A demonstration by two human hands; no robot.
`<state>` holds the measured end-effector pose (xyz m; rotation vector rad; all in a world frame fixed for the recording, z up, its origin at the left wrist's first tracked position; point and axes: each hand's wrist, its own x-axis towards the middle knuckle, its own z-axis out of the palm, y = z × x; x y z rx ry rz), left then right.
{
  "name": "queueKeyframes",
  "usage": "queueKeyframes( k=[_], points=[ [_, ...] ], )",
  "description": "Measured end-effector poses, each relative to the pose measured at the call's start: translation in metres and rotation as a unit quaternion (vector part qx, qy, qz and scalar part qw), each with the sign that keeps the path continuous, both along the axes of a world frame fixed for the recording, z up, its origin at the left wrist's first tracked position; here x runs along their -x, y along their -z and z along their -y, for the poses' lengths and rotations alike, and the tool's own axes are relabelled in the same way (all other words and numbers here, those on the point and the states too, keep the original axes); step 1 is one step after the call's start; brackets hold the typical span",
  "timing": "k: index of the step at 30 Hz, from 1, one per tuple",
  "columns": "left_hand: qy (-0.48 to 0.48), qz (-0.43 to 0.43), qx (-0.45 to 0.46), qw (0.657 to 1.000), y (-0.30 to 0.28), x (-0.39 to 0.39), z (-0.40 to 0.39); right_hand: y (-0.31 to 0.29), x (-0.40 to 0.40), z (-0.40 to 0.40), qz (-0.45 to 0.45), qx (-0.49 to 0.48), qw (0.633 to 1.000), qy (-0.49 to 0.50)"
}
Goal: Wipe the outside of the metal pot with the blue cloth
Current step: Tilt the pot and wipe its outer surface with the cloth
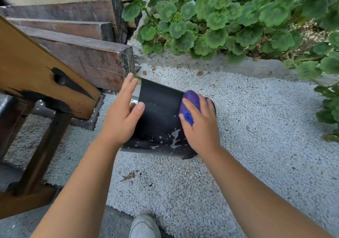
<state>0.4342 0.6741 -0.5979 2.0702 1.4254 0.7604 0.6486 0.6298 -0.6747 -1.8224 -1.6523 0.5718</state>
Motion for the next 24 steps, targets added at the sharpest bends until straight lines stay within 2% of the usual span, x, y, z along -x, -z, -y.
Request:
queueKeyframes(
  k=[3, 6, 11, 15, 20, 24],
  points=[
    [-0.003, -0.011, -0.003, 1.000, 0.001, 0.000, 0.000, 0.018, -0.020, 0.006, -0.003, 0.009, 1.000, 0.028],
    [0.005, -0.016, -0.012, 1.000, -0.001, -0.010, -0.001, 0.025, -0.030, 0.003, -0.059, 0.011, 0.996, 0.072],
    [0.017, -0.002, 0.012, 1.000, -0.003, -0.025, 0.000, 0.031, -0.050, 0.001, -0.170, 0.079, 0.969, 0.162],
    [0.006, -0.012, -0.016, 1.000, 0.002, -0.022, 0.008, 0.030, -0.054, 0.002, -0.173, 0.087, 0.967, 0.163],
    [0.014, -0.030, -0.010, 0.999, 0.007, -0.011, 0.012, 0.026, -0.050, -0.001, -0.193, 0.079, 0.958, 0.197],
    [0.019, -0.018, 0.004, 1.000, 0.005, -0.014, 0.012, 0.016, -0.028, 0.001, -0.167, 0.017, 0.970, 0.175]
  ],
)
